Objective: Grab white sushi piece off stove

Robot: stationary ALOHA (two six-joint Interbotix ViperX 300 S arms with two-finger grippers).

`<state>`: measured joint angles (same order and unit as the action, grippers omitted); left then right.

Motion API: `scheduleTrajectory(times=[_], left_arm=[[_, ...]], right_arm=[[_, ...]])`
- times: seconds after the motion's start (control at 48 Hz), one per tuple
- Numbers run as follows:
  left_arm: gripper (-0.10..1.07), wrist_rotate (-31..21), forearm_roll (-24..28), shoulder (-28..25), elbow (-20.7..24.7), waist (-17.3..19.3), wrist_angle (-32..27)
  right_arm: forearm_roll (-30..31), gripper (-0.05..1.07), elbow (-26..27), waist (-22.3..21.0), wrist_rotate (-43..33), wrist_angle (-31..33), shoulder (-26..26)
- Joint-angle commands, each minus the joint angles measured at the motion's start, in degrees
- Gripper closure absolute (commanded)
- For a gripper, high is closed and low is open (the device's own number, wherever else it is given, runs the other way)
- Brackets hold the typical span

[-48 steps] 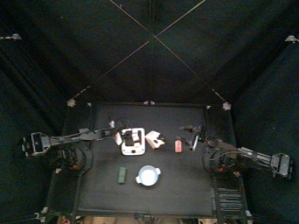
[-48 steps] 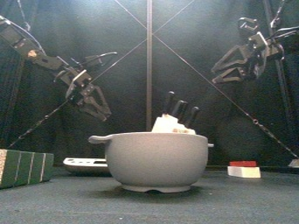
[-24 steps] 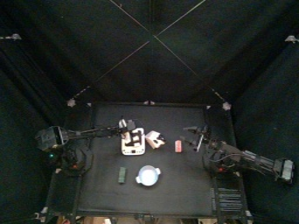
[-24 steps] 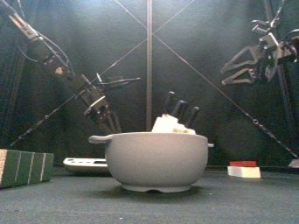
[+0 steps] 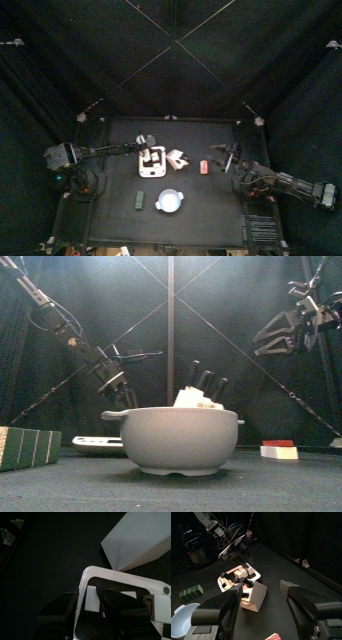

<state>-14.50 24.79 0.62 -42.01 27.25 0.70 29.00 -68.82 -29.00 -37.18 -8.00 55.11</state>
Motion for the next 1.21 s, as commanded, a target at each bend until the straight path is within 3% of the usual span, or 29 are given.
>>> scheduleTrajectory(times=[0.0, 0.312, 1.188], left_arm=[[0.22, 0.0, -0.1, 0.1, 2.1, 0.4, 0.2], [0.12, 0.0, -0.1, -0.2, 1.9, 0.1, 0.0], [0.12, 0.0, -0.1, -1.4, 1.4, 0.0, -0.5]], right_arm=[[-0.2, 0.09, 0.4, -0.4, 0.1, -0.4, -0.6], [-0.2, 0.09, 0.4, -0.5, 0.1, -0.4, -0.6], [-0.3, 0.10, 0.3, -1.0, 0.1, -0.4, -0.6]])
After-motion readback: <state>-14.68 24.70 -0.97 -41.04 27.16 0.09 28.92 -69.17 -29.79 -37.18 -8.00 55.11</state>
